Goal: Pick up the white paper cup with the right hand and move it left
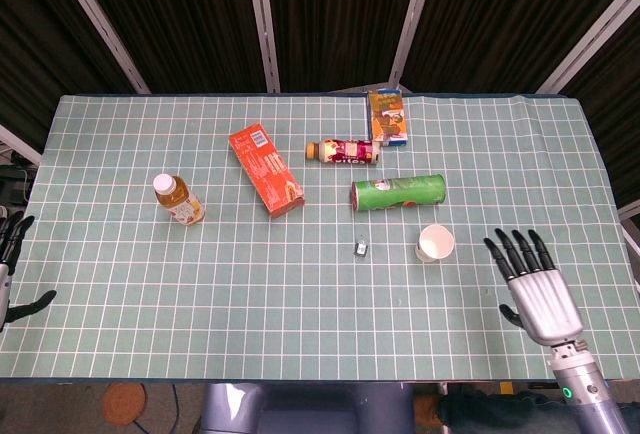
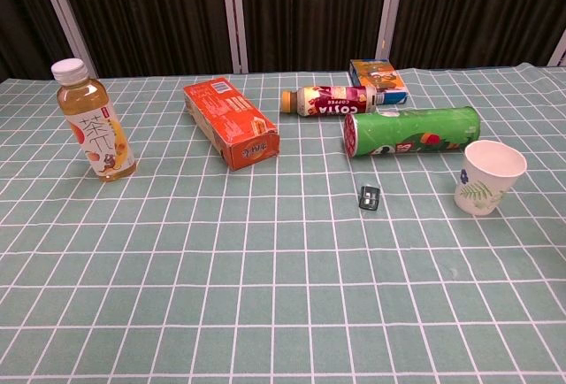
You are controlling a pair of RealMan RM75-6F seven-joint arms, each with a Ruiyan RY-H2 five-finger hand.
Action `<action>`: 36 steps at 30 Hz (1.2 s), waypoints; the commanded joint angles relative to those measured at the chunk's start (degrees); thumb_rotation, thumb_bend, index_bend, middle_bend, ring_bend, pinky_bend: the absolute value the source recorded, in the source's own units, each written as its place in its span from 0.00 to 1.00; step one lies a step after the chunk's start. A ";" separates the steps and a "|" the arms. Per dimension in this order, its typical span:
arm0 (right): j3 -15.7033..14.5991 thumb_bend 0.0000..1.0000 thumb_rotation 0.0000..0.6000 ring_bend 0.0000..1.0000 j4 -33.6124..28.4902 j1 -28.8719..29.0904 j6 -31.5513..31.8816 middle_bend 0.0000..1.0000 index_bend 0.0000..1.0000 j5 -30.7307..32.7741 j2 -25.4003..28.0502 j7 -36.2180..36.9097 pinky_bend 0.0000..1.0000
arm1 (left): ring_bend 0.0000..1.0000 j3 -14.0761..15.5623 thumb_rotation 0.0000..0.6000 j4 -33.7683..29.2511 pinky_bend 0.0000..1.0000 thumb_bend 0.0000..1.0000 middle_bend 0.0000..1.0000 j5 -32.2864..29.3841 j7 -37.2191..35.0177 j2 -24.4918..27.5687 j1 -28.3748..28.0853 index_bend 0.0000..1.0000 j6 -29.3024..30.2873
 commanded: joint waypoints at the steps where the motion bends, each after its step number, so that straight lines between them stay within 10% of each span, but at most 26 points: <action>1: -0.24 0.00 1.00 0.00 4.37 6.35 -6.69 0.00 0.00 -6.75 -4.49 -10.21 0.00 | 0.00 -0.48 1.00 0.23 0.00 0.00 0.00 -0.74 1.83 -0.09 0.04 0.00 0.17; 14: 2.34 0.00 1.00 0.00 16.75 17.18 -26.10 0.00 0.00 -4.73 -18.39 -38.40 0.00 | 0.00 -1.79 1.00 2.00 0.00 0.00 0.00 -4.30 3.80 -1.31 -0.04 0.00 -1.39; 36: 3.91 0.04 1.00 0.00 24.95 17.78 -25.60 0.10 0.03 7.72 -22.31 -51.75 0.12 | 0.00 -2.04 1.00 1.63 0.00 0.00 0.00 -3.65 3.36 -1.13 -0.26 0.00 -2.11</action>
